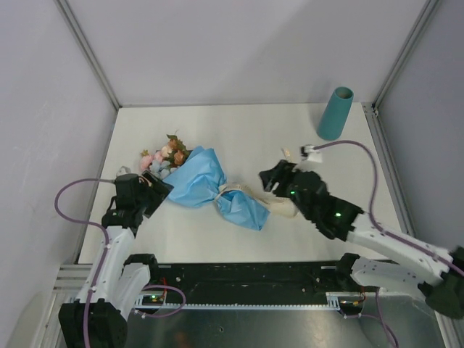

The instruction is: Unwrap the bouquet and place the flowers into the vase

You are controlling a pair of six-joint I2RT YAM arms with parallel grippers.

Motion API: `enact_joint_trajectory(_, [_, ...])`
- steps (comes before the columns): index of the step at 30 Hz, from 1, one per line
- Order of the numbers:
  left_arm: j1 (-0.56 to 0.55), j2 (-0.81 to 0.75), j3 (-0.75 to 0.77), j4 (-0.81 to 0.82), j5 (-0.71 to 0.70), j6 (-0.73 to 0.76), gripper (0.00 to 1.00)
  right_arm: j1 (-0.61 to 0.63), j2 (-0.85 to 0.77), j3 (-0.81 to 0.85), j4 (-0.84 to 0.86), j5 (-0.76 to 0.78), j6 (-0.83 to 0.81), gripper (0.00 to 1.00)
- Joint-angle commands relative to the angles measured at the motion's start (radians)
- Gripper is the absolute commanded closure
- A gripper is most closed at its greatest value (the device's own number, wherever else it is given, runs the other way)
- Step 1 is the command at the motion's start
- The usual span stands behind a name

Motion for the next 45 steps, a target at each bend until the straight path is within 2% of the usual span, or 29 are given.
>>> enact_joint_trajectory(1, [-0.005,0.012,-0.042,0.085,0.053,0.02,0.16,0.1,0.188,0.026,0.25,0.02,0.129,0.4])
enact_joint_trajectory(6, [-0.005,0.089,-0.093,0.193,0.137,-0.016,0.18,0.136,0.413,0.034,0.481,-0.045,0.21,0.44])
enact_joint_trajectory(10, [-0.005,0.14,-0.113,0.242,0.151,-0.025,0.2,0.153,0.543,0.058,0.58,-0.07,0.241,0.46])
enact_joint_trajectory(17, [-0.003,0.204,-0.144,0.308,0.139,-0.039,0.25,0.16,0.714,0.137,0.572,-0.081,0.339,0.51])
enact_joint_trajectory(24, [-0.004,0.24,-0.145,0.346,0.157,-0.041,0.32,0.16,0.781,0.194,0.501,-0.048,0.38,0.53])
enact_joint_trajectory(26, [-0.004,0.24,-0.153,0.356,0.159,-0.043,0.38,0.16,0.797,0.199,0.489,-0.045,0.385,0.53])
enact_joint_trajectory(41, [-0.003,0.257,-0.168,0.39,0.176,-0.048,0.96,0.162,0.898,0.201,0.445,-0.058,0.44,0.56])
enact_joint_trajectory(45, [-0.004,0.254,-0.172,0.394,0.178,-0.048,1.0,0.161,0.915,0.208,0.45,-0.052,0.442,0.57])
